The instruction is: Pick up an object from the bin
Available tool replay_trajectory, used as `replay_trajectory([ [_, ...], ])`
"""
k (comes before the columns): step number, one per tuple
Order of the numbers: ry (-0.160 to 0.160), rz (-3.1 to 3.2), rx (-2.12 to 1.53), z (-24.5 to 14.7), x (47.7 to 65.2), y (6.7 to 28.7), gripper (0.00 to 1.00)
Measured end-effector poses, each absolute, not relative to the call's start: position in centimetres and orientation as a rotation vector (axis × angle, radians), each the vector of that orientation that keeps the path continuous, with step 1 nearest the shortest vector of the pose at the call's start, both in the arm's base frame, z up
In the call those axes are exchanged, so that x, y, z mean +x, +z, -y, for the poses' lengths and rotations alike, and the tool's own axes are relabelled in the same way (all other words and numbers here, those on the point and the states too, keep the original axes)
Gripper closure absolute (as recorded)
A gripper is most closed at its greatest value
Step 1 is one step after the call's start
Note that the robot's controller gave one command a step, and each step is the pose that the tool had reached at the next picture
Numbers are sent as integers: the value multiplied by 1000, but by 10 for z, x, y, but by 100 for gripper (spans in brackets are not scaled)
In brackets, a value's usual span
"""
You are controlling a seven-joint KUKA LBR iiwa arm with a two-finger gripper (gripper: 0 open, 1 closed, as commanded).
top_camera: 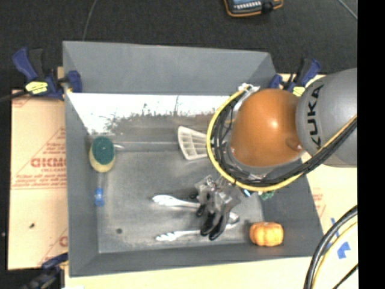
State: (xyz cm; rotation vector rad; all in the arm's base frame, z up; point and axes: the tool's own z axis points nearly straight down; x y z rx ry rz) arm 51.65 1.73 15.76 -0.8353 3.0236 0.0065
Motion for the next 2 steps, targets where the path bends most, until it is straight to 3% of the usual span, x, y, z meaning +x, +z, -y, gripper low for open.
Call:
replay_trajectory([
  [1,6,-2820,-1378,-22,534,141,100],
  [2,8,-3000,-894,-39,534,157,100],
])
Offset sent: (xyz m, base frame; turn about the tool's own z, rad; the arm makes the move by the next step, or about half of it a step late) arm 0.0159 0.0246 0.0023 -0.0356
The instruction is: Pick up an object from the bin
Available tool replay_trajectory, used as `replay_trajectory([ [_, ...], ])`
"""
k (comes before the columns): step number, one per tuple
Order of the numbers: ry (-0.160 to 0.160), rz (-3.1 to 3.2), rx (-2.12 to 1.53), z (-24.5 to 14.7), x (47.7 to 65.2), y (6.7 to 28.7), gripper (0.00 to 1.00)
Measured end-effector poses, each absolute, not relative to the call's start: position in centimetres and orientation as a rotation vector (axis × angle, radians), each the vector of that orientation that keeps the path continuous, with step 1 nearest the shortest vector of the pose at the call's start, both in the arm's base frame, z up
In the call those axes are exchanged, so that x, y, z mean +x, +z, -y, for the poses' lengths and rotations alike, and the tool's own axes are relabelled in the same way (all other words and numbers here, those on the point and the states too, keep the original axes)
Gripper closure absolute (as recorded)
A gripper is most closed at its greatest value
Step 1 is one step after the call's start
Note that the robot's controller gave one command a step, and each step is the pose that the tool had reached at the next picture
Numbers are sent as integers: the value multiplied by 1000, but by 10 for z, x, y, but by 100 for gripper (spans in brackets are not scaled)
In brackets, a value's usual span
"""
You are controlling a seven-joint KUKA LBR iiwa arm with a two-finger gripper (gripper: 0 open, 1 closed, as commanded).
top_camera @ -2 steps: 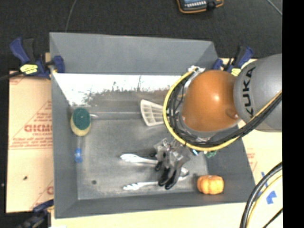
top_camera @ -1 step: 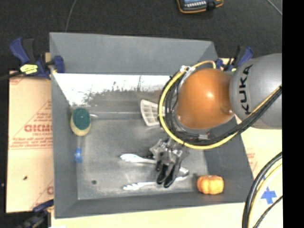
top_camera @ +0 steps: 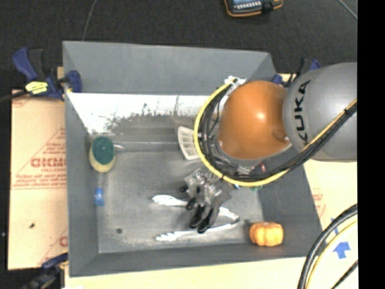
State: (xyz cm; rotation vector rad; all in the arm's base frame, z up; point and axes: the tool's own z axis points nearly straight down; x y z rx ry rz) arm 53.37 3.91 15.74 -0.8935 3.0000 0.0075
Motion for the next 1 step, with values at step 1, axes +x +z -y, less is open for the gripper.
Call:
replay_trajectory([
  [1,4,-2793,-1417,-31,542,136,100],
])
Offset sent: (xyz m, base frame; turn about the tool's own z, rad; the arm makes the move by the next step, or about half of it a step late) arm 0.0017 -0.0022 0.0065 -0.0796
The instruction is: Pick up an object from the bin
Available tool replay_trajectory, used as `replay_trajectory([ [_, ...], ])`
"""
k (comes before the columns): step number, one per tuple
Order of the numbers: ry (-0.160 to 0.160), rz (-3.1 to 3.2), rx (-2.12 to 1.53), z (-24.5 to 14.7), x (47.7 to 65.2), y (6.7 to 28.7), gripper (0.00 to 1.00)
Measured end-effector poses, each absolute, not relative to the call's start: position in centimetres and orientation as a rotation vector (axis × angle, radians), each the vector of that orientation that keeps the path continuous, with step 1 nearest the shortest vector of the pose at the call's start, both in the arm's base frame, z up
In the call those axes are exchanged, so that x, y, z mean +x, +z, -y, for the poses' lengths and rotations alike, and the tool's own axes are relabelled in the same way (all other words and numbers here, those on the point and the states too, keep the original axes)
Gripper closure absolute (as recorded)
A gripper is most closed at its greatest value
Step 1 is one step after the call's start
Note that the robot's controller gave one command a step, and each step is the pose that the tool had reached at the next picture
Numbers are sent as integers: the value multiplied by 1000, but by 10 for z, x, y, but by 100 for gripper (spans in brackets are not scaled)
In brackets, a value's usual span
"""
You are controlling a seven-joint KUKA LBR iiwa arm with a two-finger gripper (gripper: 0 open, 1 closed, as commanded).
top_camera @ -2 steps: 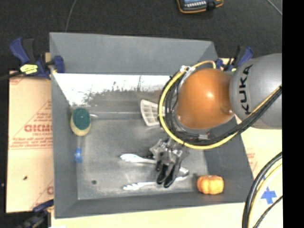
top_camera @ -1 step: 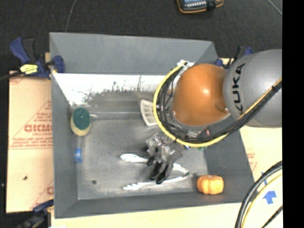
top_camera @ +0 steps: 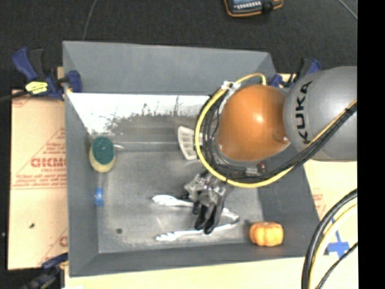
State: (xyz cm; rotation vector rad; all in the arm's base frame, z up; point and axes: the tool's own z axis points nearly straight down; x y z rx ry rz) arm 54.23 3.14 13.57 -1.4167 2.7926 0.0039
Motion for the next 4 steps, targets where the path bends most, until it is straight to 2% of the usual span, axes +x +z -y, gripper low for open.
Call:
replay_trajectory([
  [1,9,-2846,-1313,-33,539,140,100],
  [2,7,-2820,-1369,-43,507,139,100],
  [3,10,-2749,-1511,-43,512,160,100],
  [4,4,-2764,-1466,-45,520,175,100],
])
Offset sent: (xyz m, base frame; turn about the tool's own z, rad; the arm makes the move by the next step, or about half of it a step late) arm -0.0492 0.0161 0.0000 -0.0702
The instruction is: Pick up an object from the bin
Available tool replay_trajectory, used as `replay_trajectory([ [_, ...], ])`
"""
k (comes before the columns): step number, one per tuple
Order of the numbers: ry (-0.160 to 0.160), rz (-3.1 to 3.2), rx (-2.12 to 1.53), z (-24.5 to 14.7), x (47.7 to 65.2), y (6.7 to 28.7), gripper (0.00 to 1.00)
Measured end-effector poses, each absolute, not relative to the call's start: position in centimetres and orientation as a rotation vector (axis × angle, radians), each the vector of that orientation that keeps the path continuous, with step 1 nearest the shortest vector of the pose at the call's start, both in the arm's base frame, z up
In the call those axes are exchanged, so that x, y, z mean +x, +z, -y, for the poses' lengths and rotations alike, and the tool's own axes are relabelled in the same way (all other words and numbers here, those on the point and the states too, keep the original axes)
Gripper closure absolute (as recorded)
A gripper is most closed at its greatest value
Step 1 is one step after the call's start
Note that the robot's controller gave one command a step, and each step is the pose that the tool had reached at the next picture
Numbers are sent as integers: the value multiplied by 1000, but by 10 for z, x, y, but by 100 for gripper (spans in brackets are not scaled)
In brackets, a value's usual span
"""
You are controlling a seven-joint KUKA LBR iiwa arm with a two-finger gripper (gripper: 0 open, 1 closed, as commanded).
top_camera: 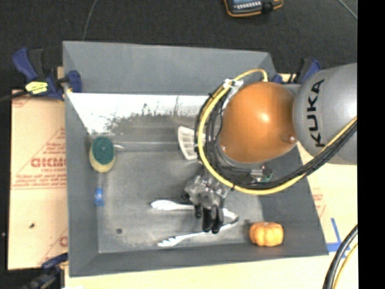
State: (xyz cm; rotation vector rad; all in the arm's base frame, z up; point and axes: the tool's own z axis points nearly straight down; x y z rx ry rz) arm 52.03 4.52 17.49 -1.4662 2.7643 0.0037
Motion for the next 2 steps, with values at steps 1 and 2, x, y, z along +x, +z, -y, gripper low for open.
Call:
replay_trajectory([
  [1,-1,-2653,-1642,-58,477,70,100],
  [2,-14,-2676,-1565,-72,558,164,100],
])
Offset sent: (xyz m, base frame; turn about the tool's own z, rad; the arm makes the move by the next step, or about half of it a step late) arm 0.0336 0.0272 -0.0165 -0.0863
